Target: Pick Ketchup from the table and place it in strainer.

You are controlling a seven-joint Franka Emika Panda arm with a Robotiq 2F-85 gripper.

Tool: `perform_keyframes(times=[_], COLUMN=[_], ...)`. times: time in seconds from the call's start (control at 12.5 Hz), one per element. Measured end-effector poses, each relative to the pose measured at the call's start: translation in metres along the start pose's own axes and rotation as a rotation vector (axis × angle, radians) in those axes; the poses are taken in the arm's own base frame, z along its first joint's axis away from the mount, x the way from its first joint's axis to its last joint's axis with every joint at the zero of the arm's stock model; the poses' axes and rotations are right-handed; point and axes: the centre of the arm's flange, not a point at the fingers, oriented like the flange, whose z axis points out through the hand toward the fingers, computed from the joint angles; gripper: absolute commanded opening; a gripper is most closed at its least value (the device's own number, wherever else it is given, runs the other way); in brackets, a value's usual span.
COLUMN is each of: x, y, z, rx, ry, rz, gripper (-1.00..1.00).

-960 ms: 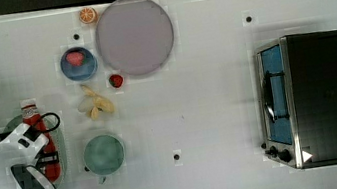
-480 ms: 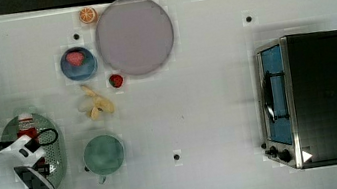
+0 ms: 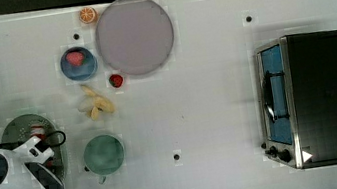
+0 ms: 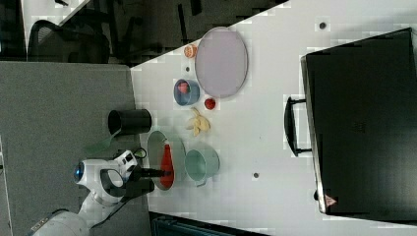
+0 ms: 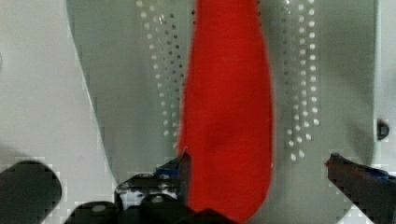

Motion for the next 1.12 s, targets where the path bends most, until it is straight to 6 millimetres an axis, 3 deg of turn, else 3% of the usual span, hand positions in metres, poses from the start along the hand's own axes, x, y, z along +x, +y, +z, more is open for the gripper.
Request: perform_keyframes(times=[0.32,0.48,0.64,0.8,1.12], x=[0.014,0.024,0.035,0.051,0.082], y=[0.003,0.011,0.03,0.062,0.165], z=[-0.042,-0.085,-0.14,-0.199,-0.294], rx=[0.009,-0.005,-0.051,-0.092,-0.139], ry=[0.093,0.159,0.223,0.284,0.332], rz=[0.008,0.037,0.085,0.175,0.425], gripper=[1.0,1.0,1.0,1.0,1.0])
